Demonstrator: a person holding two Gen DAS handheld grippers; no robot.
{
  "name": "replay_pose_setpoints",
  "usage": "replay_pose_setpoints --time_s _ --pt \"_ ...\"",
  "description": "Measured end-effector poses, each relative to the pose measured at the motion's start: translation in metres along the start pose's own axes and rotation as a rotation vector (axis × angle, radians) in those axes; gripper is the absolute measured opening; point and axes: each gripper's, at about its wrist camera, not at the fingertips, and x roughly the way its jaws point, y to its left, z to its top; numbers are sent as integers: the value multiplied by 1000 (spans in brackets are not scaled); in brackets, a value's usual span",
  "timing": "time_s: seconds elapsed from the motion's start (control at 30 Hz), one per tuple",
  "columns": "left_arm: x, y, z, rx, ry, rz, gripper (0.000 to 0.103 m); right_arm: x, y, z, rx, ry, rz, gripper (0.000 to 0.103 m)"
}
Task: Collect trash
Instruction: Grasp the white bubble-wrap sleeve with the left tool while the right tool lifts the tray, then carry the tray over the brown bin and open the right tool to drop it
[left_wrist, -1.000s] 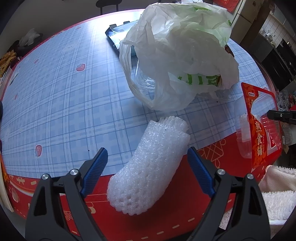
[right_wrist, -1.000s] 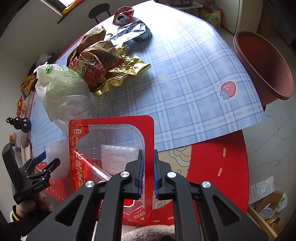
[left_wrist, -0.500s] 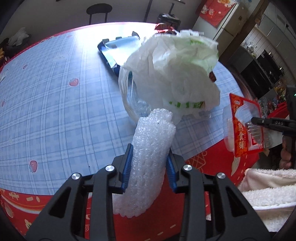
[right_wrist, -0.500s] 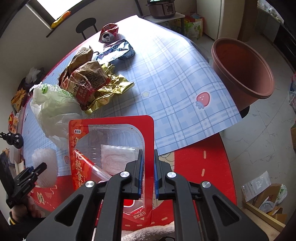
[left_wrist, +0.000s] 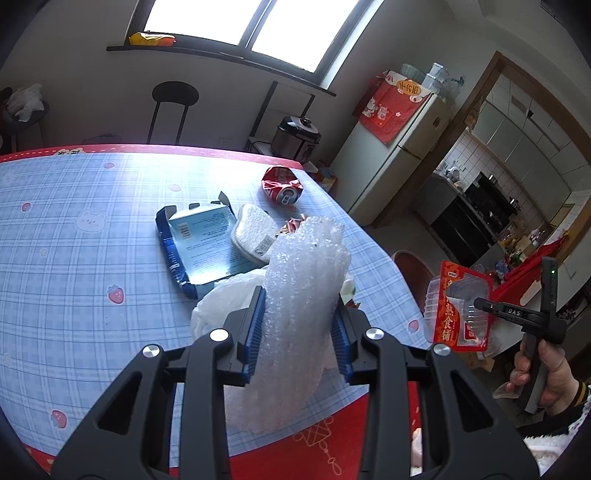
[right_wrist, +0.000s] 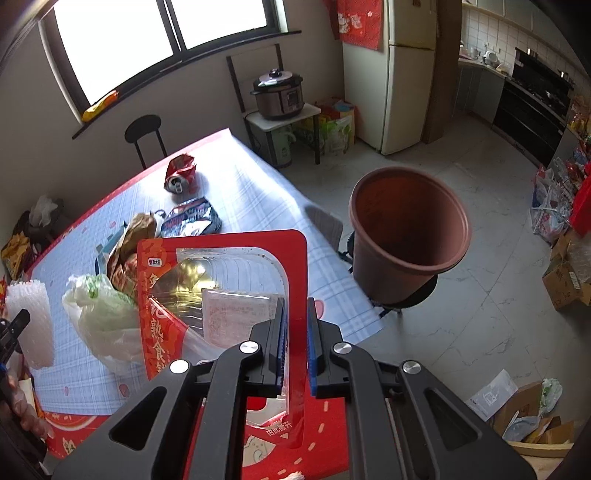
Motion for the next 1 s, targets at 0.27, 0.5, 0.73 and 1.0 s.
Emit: replay_pose_setpoints --time_s 0.27,0.5,0.73,1.0 --pt "23 -87 14 45 -37 15 36 -34 -56 63 -80 -186 36 10" --pt "85 -213 38 149 -27 -1 36 -49 -140 116 -87 -294 55 10" --pt "174 -346 60 271 -10 -102 36 -54 -247 149 -15 -346 13 10" --pt "254 -450 82 290 8 -203 36 -55 -335 160 77 -355 -69 10"
